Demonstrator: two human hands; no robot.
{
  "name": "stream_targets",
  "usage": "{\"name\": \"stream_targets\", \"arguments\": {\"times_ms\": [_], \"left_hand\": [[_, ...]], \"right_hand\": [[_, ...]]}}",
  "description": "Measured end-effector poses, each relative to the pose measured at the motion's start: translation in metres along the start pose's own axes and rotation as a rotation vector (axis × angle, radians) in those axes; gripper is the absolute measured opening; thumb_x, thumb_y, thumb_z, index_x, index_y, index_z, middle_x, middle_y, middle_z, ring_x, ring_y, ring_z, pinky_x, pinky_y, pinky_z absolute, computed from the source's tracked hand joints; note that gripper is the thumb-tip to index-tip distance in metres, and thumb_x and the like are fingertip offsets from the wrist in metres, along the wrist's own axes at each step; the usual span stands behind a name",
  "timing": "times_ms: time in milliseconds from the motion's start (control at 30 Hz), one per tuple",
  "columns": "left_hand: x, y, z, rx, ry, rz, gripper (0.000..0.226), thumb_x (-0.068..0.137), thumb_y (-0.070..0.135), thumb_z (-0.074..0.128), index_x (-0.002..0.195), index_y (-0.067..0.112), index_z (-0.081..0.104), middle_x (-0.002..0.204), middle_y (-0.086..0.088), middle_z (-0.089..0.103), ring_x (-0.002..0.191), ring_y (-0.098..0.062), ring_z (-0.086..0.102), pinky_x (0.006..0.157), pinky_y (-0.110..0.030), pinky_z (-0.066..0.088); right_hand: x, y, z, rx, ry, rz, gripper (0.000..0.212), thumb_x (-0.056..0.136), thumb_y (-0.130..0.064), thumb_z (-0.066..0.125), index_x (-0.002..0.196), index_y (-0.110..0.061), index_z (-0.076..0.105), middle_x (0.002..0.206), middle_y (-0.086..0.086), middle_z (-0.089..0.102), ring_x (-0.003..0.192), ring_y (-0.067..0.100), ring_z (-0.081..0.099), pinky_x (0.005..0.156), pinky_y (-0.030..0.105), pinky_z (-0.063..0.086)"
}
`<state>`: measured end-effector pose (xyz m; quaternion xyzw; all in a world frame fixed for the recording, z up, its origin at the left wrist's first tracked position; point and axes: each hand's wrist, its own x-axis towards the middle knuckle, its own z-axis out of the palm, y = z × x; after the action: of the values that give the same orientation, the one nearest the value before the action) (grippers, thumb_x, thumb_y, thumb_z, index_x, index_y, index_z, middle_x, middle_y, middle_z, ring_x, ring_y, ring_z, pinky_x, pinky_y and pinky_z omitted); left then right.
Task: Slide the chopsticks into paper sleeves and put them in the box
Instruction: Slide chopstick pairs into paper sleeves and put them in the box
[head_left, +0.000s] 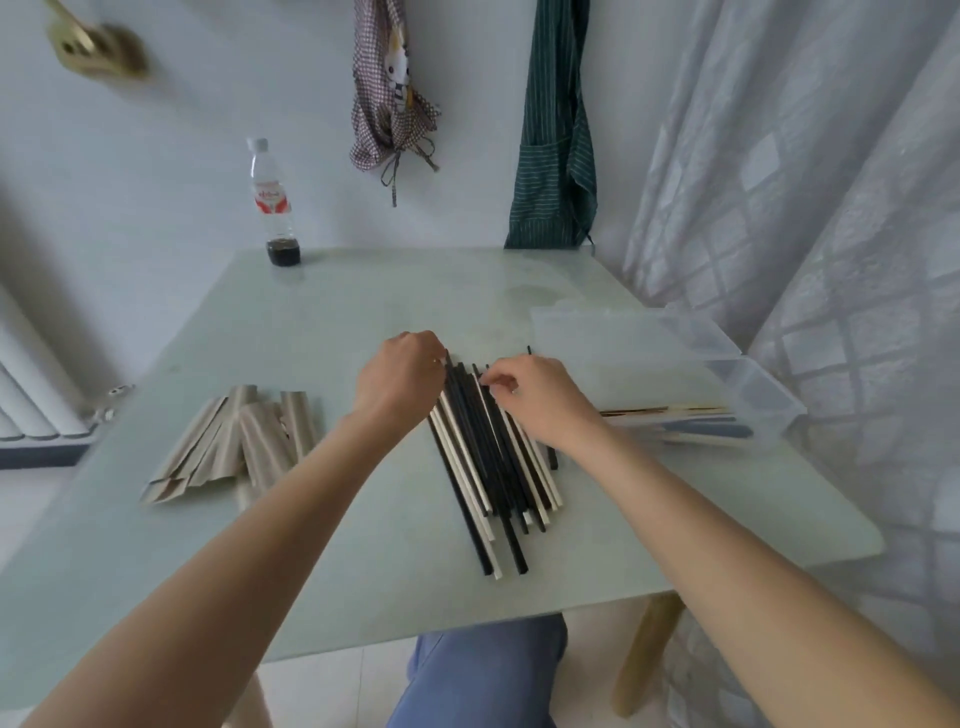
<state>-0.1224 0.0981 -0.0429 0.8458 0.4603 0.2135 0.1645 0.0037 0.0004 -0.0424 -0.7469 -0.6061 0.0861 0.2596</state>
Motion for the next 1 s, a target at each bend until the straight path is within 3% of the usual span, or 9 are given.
{"name": "stream_targets", "arguments": {"times_ms": [100, 300, 500, 700, 800, 900, 1000], "left_hand": [[-0.013, -0.034, -0.011, 0.114, 0.001, -0.056, 0.035, 0.091, 0.013, 0.045, 0.124, 0.014, 0.056, 0.126, -0.009, 0.054, 0.118, -0.029, 0.049, 0.089, -0.037, 0.042], [-0.034, -0.094, -0.011, 0.300, -0.169, -0.208, 0.031, 0.090, 0.019, 0.048, 0.116, 0.003, 0.051, 0.130, -0.016, 0.045, 0.125, -0.032, 0.037, 0.099, -0.038, 0.033], [-0.033, -0.123, -0.012, 0.384, -0.197, -0.244, 0.044, 0.092, 0.021, 0.047, 0.130, 0.001, 0.043, 0.129, -0.017, 0.050, 0.125, -0.035, 0.040, 0.094, -0.036, 0.036], [-0.030, -0.121, -0.002, 0.439, -0.124, -0.167, 0.035, 0.086, 0.008, 0.048, 0.122, 0.007, 0.048, 0.118, -0.015, 0.058, 0.119, -0.034, 0.044, 0.093, -0.037, 0.033], [-0.028, -0.121, 0.004, 0.375, -0.048, -0.087, 0.044, 0.085, 0.001, 0.045, 0.128, 0.010, 0.041, 0.115, -0.014, 0.058, 0.115, -0.035, 0.044, 0.090, -0.038, 0.034], [-0.024, -0.121, 0.007, 0.190, -0.049, -0.010, 0.047, 0.083, -0.008, 0.041, 0.127, 0.007, 0.040, 0.107, -0.017, 0.059, 0.101, -0.036, 0.052, 0.070, -0.038, 0.038], [-0.025, -0.121, 0.007, -0.002, -0.022, -0.073, 0.033, 0.088, 0.003, 0.041, 0.118, 0.007, 0.054, 0.097, -0.013, 0.065, 0.092, -0.031, 0.059, 0.072, -0.038, 0.050]], "right_hand": [[0.001, -0.019, 0.032, -0.088, -0.125, 0.014, 0.028, 0.094, -0.019, 0.051, 0.118, -0.012, 0.063, 0.118, 0.007, 0.062, 0.109, 0.022, 0.057, 0.092, 0.035, 0.047], [0.006, -0.037, 0.077, -0.263, -0.193, 0.168, 0.020, 0.092, -0.021, 0.055, 0.099, -0.005, 0.062, 0.109, 0.012, 0.057, 0.104, 0.030, 0.056, 0.084, 0.036, 0.048], [0.009, -0.051, 0.090, -0.420, -0.140, 0.318, 0.025, 0.093, 0.001, 0.045, 0.117, 0.001, 0.053, 0.121, 0.020, 0.055, 0.108, 0.035, 0.058, 0.077, 0.034, 0.045], [0.009, -0.063, 0.092, -0.518, -0.148, 0.300, 0.035, 0.090, 0.008, 0.042, 0.124, 0.004, 0.048, 0.125, 0.023, 0.054, 0.115, 0.035, 0.053, 0.087, 0.035, 0.046], [0.009, -0.066, 0.092, -0.537, -0.176, 0.284, 0.036, 0.088, 0.010, 0.045, 0.123, 0.004, 0.050, 0.124, 0.022, 0.055, 0.115, 0.034, 0.053, 0.087, 0.034, 0.046], [0.011, -0.068, 0.096, -0.547, -0.230, 0.304, 0.036, 0.087, 0.010, 0.045, 0.121, 0.003, 0.051, 0.125, 0.022, 0.052, 0.115, 0.036, 0.052, 0.088, 0.036, 0.045], [0.013, -0.069, 0.097, -0.523, -0.276, 0.315, 0.032, 0.090, 0.005, 0.044, 0.121, 0.002, 0.052, 0.126, 0.021, 0.052, 0.116, 0.036, 0.051, 0.088, 0.036, 0.045]]}}
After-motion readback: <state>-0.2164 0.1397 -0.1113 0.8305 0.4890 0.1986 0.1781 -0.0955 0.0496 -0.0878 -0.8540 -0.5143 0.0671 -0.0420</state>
